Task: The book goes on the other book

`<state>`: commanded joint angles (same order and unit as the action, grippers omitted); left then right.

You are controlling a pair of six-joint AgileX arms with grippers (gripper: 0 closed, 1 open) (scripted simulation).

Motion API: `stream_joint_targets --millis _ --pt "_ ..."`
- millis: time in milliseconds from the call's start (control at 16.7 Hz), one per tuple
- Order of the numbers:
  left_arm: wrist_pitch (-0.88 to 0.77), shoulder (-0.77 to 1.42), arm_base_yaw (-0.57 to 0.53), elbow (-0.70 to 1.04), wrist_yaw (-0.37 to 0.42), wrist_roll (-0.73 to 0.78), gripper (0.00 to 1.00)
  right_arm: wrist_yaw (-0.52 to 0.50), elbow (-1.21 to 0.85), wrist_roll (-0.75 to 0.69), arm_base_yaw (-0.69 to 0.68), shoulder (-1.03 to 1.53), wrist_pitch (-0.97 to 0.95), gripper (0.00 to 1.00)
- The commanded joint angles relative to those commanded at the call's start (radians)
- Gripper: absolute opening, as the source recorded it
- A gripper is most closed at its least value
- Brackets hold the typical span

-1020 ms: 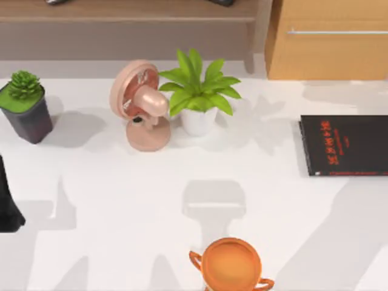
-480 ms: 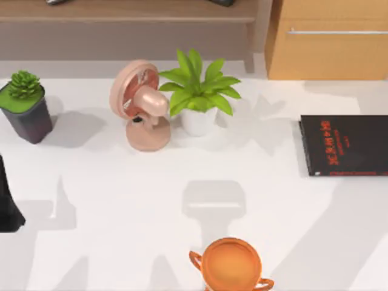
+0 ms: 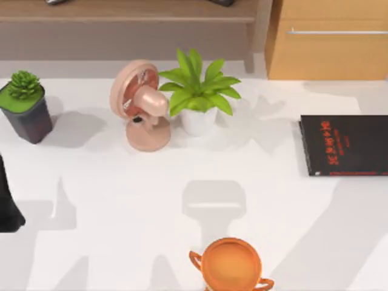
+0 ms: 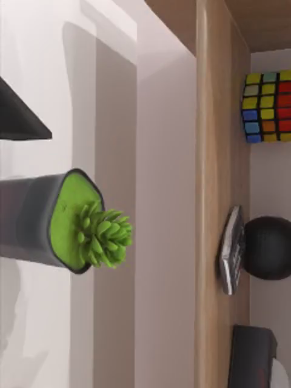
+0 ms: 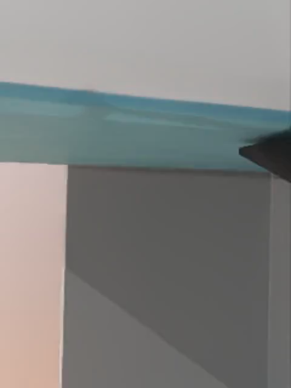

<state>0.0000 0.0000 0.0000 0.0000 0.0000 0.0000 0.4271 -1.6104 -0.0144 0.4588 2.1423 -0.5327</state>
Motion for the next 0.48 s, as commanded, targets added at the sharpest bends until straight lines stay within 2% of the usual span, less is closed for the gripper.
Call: stream_joint_targets --millis 240,480 --pt "0.0 0.0 0.0 0.0 0.0 0.0 1.0 0.0 0.0 0.0 0.0 0.0 0.0 0.02" --pt "0.0 0.0 0.0 0.0 0.0 0.0 1.0 0.0 0.0 0.0 0.0 0.0 0.0 0.0"
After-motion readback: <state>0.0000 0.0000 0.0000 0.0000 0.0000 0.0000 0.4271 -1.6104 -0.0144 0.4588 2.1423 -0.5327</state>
